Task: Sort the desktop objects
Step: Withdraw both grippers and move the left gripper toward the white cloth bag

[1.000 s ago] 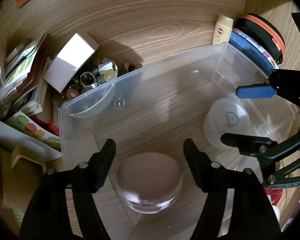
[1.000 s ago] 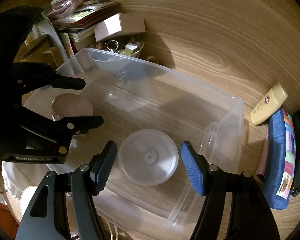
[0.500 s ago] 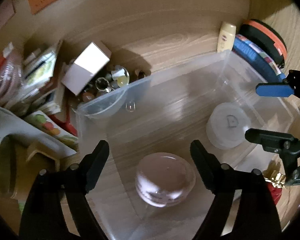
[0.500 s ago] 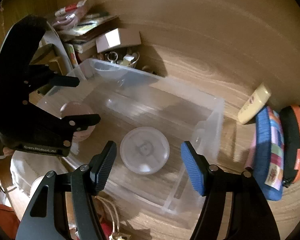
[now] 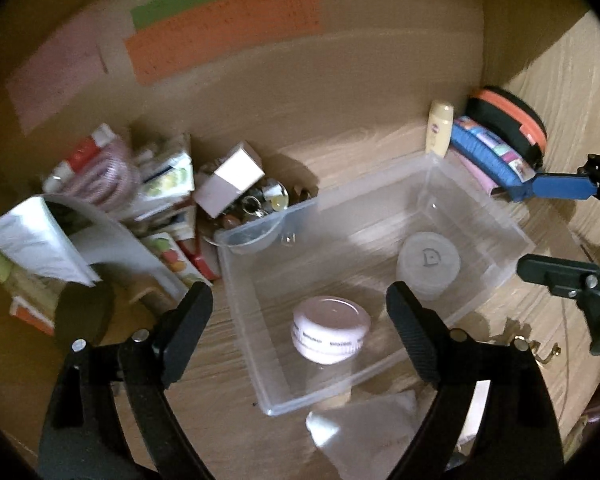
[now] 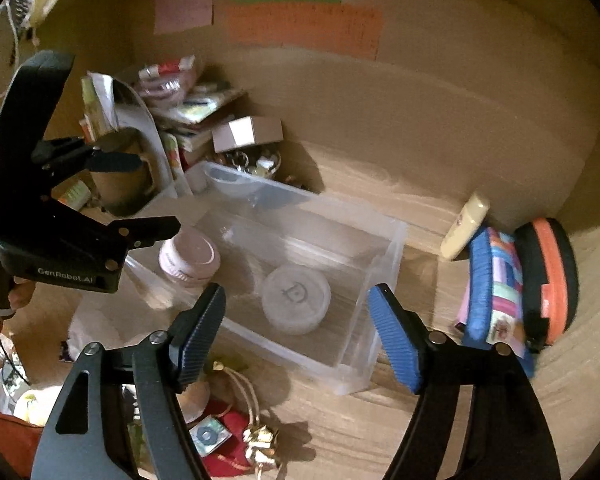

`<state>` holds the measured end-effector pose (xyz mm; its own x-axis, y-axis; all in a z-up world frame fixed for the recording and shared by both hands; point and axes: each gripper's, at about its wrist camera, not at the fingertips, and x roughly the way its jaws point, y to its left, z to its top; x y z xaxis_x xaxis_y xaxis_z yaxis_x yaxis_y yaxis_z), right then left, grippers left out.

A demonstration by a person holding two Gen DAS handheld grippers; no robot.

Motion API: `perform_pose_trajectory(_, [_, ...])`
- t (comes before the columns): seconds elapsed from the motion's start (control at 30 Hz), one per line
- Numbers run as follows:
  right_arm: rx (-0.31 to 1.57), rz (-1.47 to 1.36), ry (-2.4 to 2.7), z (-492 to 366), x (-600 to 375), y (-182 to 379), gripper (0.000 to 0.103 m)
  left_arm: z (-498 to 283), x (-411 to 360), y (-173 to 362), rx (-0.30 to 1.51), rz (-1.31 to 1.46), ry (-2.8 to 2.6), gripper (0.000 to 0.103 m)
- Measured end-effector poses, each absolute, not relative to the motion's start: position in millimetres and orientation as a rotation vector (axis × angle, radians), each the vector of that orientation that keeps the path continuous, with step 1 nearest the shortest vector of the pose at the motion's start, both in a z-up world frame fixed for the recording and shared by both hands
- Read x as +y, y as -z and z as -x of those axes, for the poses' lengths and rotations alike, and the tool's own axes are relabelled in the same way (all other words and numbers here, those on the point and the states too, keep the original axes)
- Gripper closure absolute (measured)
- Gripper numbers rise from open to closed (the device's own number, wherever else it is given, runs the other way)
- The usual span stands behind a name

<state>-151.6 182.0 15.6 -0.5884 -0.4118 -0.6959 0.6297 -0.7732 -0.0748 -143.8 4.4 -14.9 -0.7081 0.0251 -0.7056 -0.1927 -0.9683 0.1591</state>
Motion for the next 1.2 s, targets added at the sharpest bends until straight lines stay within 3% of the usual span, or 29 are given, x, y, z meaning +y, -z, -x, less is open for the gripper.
perform_pose_trajectory(0.33, [0.379, -0.745, 2.388, 96, 199, -47, 0.020, 93, -3, -11, 0.327, 1.001, -2.865, 0.006])
perform_pose_trajectory(0.63, [0.334, -0.684, 2.416, 61, 213, -49, 0.020, 51, -17, -17, 0.259, 0.926, -2.896, 0.004])
perform_pose_trajectory(0.8, [0.317, -0.681, 2.431, 49, 215, -40, 0.013, 31, -28, -8, 0.194, 0.935, -2.899, 0.003])
perform_pose_trajectory(1.2, [0.266, -0.791, 2.402, 41, 218, 9, 0.012, 25, -40, 40, 0.046, 1.099, -2.811, 0.003])
